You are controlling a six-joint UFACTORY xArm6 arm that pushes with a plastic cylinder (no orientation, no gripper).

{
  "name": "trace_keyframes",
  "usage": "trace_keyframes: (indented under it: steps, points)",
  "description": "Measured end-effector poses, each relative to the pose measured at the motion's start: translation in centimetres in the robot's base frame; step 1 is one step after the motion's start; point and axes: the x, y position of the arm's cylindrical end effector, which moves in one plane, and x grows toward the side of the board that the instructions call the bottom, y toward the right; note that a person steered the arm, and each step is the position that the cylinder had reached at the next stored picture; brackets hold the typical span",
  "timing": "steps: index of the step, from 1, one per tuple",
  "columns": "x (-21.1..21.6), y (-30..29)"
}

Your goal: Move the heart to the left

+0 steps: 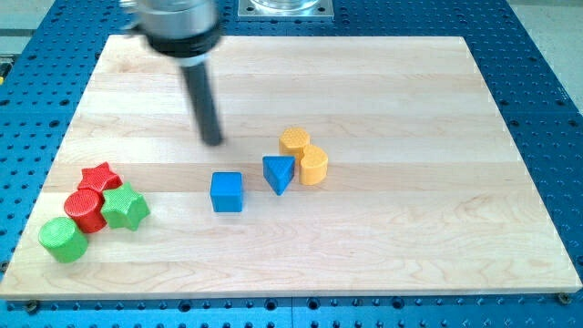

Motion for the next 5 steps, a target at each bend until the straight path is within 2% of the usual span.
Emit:
trace_keyframes:
  steps: [1,2,4,5]
  points:
    - [-1.9,11.6]
    - [0.0,16.2]
    - [8.0,12.2]
    - [8.0,8.1]
